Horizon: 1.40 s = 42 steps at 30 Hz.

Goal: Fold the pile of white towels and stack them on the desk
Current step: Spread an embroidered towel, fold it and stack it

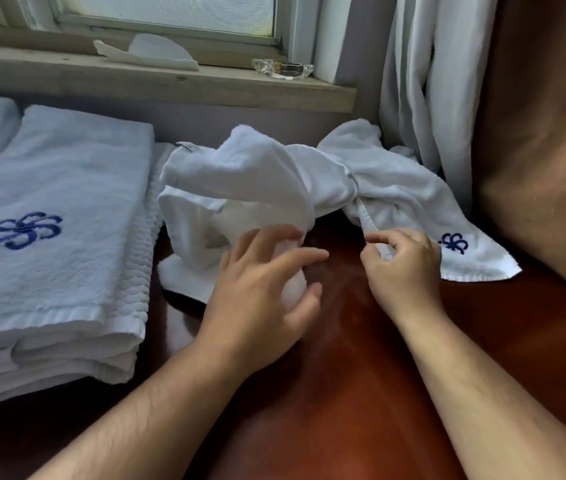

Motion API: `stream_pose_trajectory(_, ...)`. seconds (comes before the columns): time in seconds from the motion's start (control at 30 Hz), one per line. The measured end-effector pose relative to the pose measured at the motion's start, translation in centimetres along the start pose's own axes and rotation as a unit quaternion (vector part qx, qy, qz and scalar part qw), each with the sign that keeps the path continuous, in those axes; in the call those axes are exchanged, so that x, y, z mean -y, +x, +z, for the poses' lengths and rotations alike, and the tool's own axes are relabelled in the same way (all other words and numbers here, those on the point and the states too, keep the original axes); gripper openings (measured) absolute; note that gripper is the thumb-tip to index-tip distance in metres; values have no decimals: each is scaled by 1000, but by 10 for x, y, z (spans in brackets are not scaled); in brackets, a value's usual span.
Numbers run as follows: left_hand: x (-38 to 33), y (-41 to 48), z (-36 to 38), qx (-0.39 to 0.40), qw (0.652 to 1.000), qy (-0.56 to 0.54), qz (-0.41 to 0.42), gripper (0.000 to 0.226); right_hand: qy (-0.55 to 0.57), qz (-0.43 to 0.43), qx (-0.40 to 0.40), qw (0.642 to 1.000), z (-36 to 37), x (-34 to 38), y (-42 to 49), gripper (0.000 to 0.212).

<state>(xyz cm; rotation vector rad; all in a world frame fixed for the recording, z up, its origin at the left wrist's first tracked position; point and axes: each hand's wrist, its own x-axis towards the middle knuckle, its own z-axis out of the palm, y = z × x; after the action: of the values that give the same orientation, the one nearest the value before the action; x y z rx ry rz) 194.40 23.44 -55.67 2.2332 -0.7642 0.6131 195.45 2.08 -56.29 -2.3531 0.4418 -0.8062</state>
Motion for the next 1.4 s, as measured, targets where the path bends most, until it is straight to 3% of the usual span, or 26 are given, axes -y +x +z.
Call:
stream_pose_trajectory(0.1, 2, -1, 7, 135, 985, 83, -66, 82, -112, 106, 123, 980, -3, -10, 9, 61)
stream_pose_trajectory(0.2, 6, 4, 16, 170, 977, 98, -84, 89, -130, 114, 136, 976, 2, -15, 10, 74)
stream_pose_trajectory(0.4, 22, 40, 39, 206, 969, 93, -105, 82, -200, 68, 103, 972, 4, -14, 9, 32)
stream_pose_trajectory(0.53, 35, 62, 63, 157, 967, 138, -148, 75, -81, 25, 130, 988, -9, 1, 3, 41)
stream_pose_trajectory(0.6, 40, 77, 71, 132, 965, 142, -176, 67, -24, -32, 186, 982, -25, 13, -4, 41)
stream_pose_trajectory(0.7, 46, 92, 75, 97, 970, 120, -190, 54, 33, -87, 318, 943, -43, 19, -12, 27)
stream_pose_trajectory(0.77, 51, 94, 74, 53, 976, 98, -188, 48, 59, -83, 261, 960, -46, 13, -11, 24)
stream_pose_trajectory(0.83, 57, 91, 69, -5, 980, 36, -193, 53, 8, -110, 117, 987, -41, 5, -4, 21)
stream_pose_trajectory(0.9, 59, 86, 64, -54, 978, -27, -200, 60, -45, -67, 86, 993, -33, -3, 2, 67)
stream_pose_trajectory(0.97, 58, 83, 61, -65, 979, -37, -188, 62, -41, 26, 168, 985, -26, -10, 5, 107)
stream_pose_trajectory(1.07, 54, 82, 61, -43, 985, -13, -164, 63, -76, 51, 210, 973, -16, -20, 7, 117)
stream_pose_trajectory(1.17, 57, 84, 61, -31, 987, -9, -156, 64, -80, 41, 219, 972, -15, -14, 7, 100)
stream_pose_trajectory(1.27, 58, 86, 62, -14, 993, 3, -119, 61, 16, 11, 271, 962, -20, -8, 2, 31)
stream_pose_trajectory(1.3, 58, 85, 63, -12, 994, 12, -105, 61, 42, -2, 307, 951, -26, -4, 0, 25)
stream_pose_trajectory(1.4, 59, 83, 65, -32, 993, -61, -101, 59, 33, -46, 464, 884, -52, 3, -6, 36)
